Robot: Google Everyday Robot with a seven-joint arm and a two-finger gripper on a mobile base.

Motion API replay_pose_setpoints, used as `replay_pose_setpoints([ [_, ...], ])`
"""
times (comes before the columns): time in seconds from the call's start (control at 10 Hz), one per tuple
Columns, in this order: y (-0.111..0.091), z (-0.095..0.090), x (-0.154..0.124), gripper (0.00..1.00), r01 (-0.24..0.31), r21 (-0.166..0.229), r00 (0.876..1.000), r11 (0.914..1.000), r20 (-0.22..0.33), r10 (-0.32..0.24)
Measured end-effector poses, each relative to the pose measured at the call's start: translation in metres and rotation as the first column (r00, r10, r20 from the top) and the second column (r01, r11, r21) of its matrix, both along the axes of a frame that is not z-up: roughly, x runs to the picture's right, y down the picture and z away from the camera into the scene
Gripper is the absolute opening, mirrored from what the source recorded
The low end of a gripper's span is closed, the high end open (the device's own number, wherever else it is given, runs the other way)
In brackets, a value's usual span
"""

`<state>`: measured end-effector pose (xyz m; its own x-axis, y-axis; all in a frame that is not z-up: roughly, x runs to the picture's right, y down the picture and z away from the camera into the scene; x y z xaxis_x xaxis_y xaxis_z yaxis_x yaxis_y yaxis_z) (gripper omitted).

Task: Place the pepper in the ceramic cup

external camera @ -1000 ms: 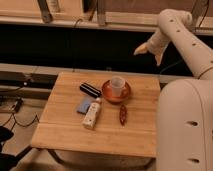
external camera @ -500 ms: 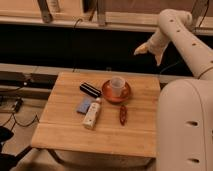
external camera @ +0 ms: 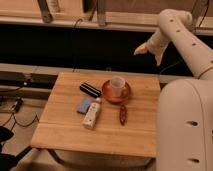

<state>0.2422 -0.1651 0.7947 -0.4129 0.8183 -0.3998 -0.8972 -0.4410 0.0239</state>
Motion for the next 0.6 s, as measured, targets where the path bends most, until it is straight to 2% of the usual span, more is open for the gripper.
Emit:
replay_pose_setpoints([
  [0.2, -0.009, -0.007, -0.014, 0.8, 0.058, 0.021, 0.998, 0.9981, 0.026, -0.059],
  [0.3, -0.006, -0.01, -0.027, 0.8, 0.096, 0.015, 0.994, 0.9953, 0.045, -0.097],
  [0.4, 0.006, -0.013, -0.032, 0.8, 0.122, -0.01, 0.991, 0.9925, 0.055, -0.121],
  [0.6, 0.042, -0.02, -0.022, 0.8, 0.163, -0.083, 0.986, 0.9831, 0.032, -0.161],
])
